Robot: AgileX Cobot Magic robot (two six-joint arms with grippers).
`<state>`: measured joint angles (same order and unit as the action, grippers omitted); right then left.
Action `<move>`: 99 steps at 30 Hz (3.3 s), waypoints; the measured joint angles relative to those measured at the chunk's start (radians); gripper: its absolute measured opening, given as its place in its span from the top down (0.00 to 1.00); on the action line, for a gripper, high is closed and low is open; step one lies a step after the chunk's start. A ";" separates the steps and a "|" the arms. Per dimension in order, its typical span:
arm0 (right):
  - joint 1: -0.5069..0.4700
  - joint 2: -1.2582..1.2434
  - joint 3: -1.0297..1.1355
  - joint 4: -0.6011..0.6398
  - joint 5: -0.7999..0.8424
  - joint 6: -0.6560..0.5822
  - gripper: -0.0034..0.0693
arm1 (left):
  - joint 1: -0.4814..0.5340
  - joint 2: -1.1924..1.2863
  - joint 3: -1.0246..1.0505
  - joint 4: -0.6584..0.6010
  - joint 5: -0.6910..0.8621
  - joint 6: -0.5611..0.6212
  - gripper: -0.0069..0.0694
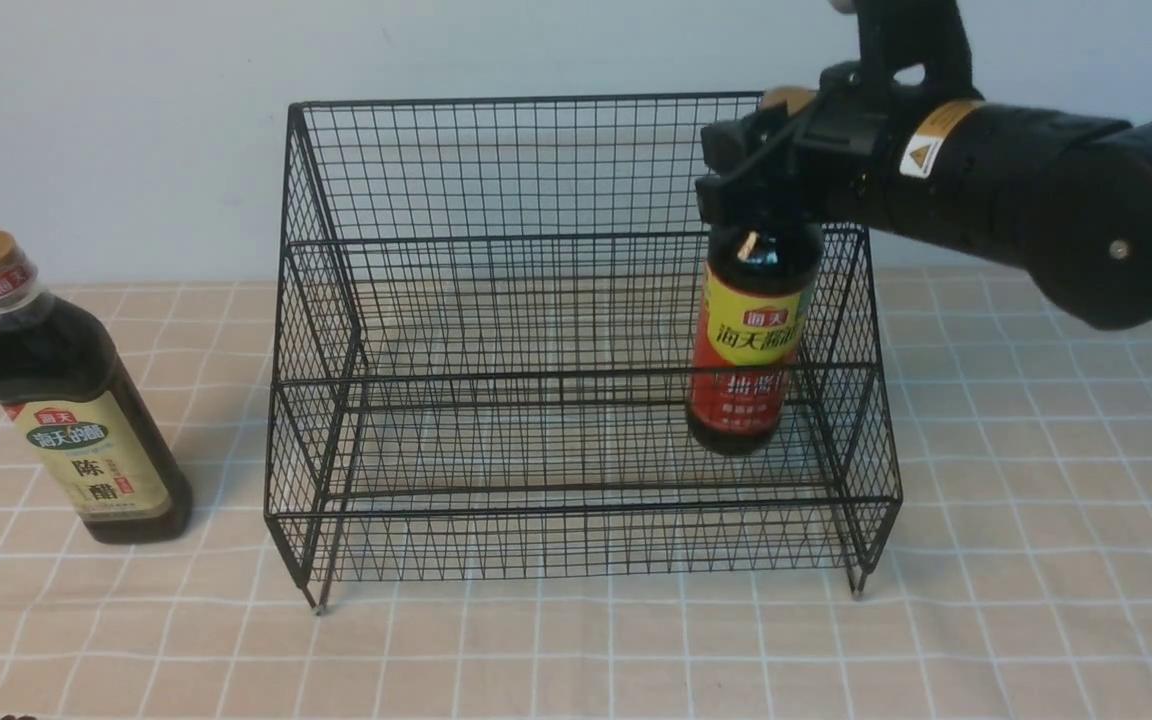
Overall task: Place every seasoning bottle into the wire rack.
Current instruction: Use the right arm to put the condiment bottle back on the shelf, then use the left arm to grab the condiment bottle closest to it
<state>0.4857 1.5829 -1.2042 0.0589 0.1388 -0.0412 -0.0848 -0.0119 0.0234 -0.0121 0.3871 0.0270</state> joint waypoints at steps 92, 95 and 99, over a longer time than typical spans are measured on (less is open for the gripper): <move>-0.524 -1.594 1.227 -0.149 0.228 0.189 0.97 | 0.000 0.000 0.000 0.000 0.000 0.000 0.92; -0.524 -1.594 1.227 -0.149 0.228 0.188 0.97 | 0.000 0.000 0.000 0.000 0.000 0.000 0.92; -0.524 -1.594 1.227 -0.149 0.228 0.188 0.97 | 0.000 0.000 0.000 0.000 0.000 0.000 0.92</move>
<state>-0.0388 -0.0111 0.0229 -0.0905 0.3663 0.1471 -0.0848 -0.0119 0.0234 -0.0121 0.3873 0.0270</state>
